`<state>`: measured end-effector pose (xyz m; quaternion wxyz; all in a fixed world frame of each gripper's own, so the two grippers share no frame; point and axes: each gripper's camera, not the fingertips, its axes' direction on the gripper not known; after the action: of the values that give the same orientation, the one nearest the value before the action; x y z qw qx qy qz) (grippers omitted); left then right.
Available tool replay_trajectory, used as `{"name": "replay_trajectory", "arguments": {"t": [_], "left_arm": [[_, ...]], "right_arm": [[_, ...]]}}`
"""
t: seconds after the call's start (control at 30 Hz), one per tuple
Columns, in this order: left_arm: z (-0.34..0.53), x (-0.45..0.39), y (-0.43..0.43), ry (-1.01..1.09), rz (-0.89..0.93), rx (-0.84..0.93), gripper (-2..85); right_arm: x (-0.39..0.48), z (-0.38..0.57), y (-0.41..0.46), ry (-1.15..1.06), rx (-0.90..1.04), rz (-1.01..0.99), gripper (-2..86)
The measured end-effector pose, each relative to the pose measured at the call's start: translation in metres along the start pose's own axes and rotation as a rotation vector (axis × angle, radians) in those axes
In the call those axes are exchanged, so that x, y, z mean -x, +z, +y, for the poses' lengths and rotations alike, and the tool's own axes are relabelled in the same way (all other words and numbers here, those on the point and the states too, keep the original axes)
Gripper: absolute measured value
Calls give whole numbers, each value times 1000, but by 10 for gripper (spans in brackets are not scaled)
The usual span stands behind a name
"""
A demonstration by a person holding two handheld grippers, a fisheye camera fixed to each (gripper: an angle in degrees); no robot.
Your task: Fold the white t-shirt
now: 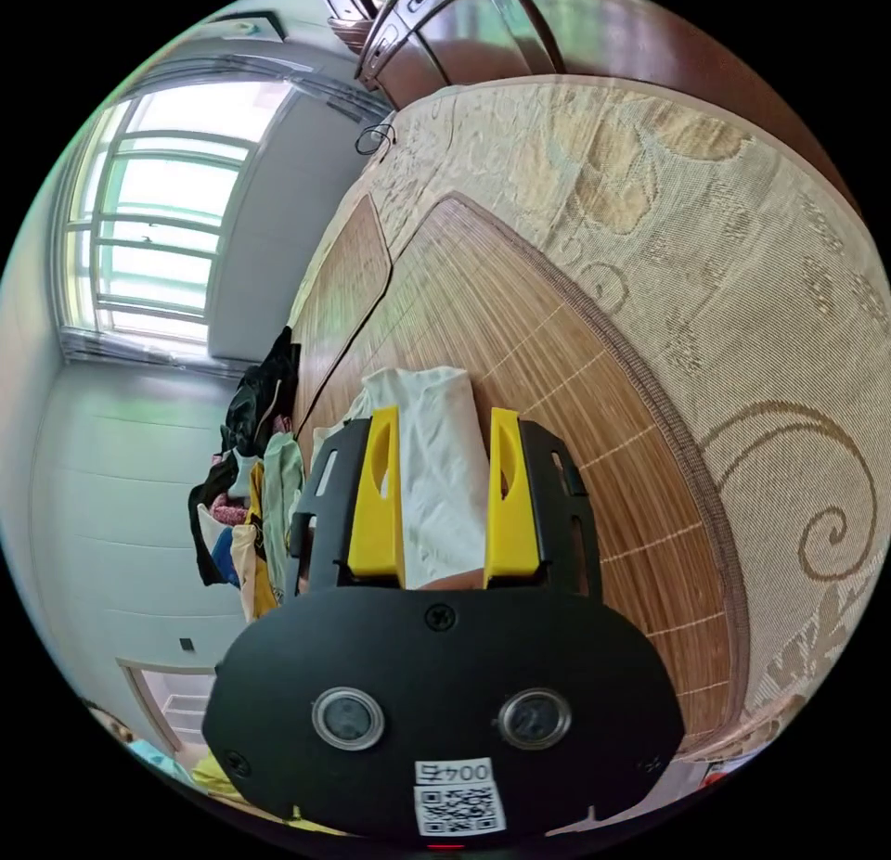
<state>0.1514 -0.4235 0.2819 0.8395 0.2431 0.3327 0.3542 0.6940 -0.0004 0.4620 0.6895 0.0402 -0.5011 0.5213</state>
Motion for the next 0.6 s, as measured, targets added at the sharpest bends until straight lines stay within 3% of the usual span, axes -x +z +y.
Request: {"name": "replay_trajectory", "arguments": {"t": [0.2, 0.33, 0.43, 0.6], "left_arm": [[-19, -2, 43, 49, -3, 94, 3], [-16, -8, 69, 93, 165, 226, 2], [-19, -10, 71, 66, 148, 230, 2], [-20, -4, 69, 23, 166, 215, 2]], "right_arm": [[-4, -41, 31, 19, 85, 74, 159], [-2, -53, 52, -48, 195, 144, 58], [3, -53, 56, -132, 157, 239, 34], [1, -35, 56, -180, 70, 283, 68]]}}
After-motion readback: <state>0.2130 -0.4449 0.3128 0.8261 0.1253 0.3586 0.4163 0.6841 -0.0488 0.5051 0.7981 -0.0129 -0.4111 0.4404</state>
